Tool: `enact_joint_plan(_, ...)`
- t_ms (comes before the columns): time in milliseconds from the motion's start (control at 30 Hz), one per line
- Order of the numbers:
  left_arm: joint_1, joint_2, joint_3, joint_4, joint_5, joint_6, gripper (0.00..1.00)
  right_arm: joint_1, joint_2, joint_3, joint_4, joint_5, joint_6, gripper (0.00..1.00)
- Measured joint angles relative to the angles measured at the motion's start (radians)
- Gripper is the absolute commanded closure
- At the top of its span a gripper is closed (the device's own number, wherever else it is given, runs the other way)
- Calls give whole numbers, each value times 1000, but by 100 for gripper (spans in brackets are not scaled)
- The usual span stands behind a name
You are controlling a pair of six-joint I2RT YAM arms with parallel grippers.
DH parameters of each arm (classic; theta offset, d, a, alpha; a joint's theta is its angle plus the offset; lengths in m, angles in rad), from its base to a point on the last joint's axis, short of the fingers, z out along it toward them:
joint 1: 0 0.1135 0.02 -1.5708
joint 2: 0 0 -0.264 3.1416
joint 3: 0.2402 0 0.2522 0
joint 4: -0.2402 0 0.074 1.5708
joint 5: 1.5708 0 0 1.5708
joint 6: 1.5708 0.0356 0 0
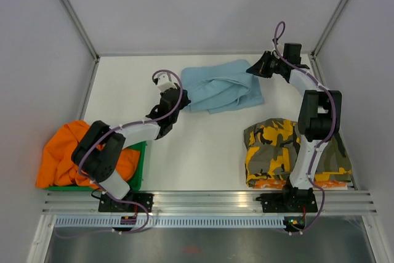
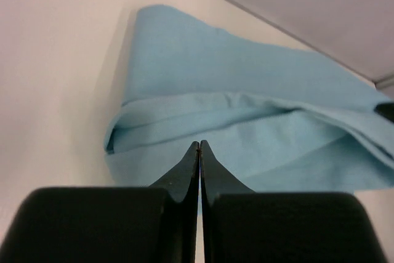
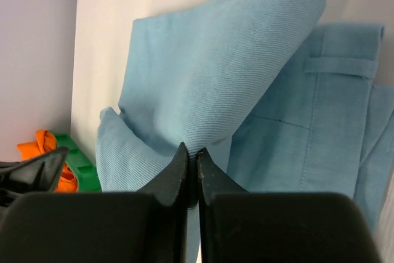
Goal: Fold and stack the trousers
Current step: Fold the trousers
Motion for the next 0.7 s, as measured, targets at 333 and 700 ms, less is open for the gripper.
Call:
enact_joint_plan(333,-87,0,-61,-76,137,-35,90,-50,46,-15,-115,38,-122,27)
enact_joint_plan(700,-69,-29,78,-281,93,28,40,-53,-211,-277,-79,26,11,23)
